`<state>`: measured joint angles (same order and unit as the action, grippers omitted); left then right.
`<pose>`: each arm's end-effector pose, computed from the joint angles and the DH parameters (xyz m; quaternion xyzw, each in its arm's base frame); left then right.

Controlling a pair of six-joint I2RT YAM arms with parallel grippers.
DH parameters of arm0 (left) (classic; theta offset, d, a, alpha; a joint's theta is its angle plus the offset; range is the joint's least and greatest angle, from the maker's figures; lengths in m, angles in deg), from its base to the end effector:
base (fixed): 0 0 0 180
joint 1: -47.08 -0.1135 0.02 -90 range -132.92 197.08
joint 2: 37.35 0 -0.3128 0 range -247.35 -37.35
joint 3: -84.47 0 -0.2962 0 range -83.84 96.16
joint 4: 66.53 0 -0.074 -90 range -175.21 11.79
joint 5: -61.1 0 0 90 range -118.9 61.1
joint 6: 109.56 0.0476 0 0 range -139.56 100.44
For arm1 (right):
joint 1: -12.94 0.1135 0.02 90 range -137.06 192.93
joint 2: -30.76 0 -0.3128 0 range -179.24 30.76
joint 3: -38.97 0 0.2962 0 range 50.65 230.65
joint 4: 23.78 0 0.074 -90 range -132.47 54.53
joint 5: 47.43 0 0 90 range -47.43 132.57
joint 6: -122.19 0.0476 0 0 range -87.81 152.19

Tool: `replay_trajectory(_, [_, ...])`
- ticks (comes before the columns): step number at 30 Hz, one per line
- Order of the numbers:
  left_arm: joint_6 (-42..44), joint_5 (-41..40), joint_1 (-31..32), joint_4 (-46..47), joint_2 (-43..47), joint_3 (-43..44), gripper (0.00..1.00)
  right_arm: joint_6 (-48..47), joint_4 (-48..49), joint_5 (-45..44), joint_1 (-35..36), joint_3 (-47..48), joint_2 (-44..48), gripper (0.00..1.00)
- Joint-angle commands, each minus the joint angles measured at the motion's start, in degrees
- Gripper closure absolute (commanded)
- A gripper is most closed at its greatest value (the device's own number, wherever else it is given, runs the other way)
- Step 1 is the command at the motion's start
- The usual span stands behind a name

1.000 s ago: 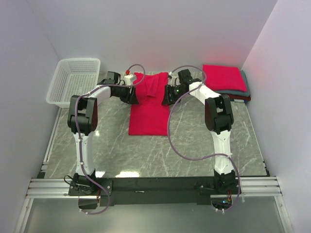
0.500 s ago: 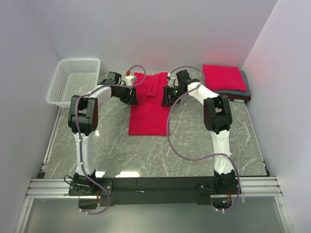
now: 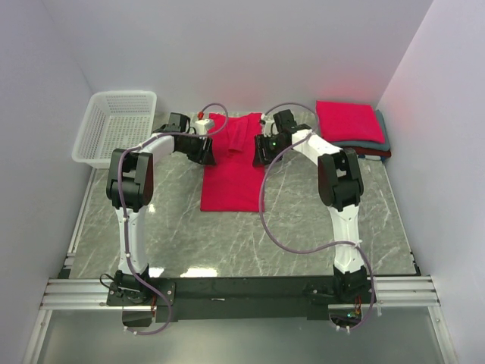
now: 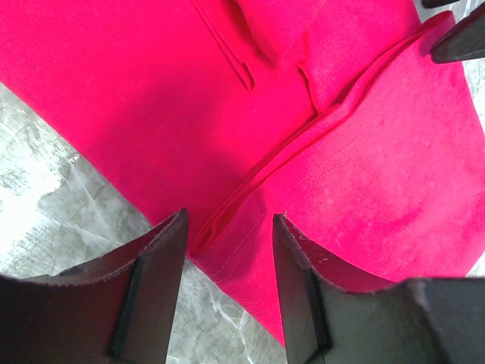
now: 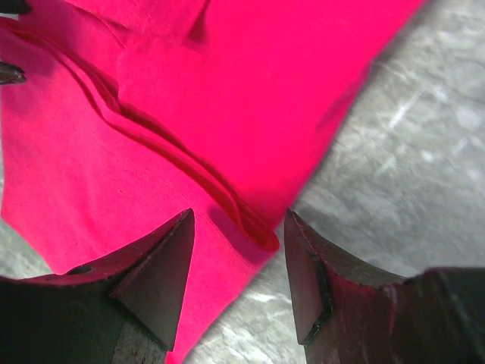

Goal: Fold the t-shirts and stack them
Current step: Fold the tshirt

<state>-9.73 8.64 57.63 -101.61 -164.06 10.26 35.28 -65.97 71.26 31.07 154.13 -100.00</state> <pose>0.5316 -0.1285 0.1659 0.2528 0.8745 -0.3094 0.2749 0.5357 0.1995 0.1728 -0.1900 0.9138 0.2834 0.2203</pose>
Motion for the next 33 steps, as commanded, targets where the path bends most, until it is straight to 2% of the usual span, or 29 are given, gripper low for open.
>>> replay_trajectory(1, [0.63, -0.18, 0.26, -0.07, -0.29, 1.52, 0.46, -0.37, 3.33, -2.58, -0.02, -2.14, 6.12, 0.42])
replay_trajectory(5, [0.72, -0.18, 0.26, -0.59, -0.72, 2.22, 0.46, 0.69, 3.96, -2.15, 0.06, -2.59, 7.01, 0.41])
replay_trajectory(20, [0.37, -2.21, 0.26, 0.37, 0.24, 0.82, 0.46, 1.21, -1.31, 0.31, 0.15, 2.78, 0.42, 0.43])
replay_trajectory(30, [0.81, -1.77, 0.35, 0.02, 0.07, 0.99, 0.47, 1.30, -0.61, -0.92, 0.24, -0.12, 1.73, 0.42])
replay_trajectory(33, [0.64, -1.86, 0.35, 0.02, -0.02, 1.08, 0.48, 1.30, -1.40, -0.13, 0.24, -0.04, 1.47, 0.44])
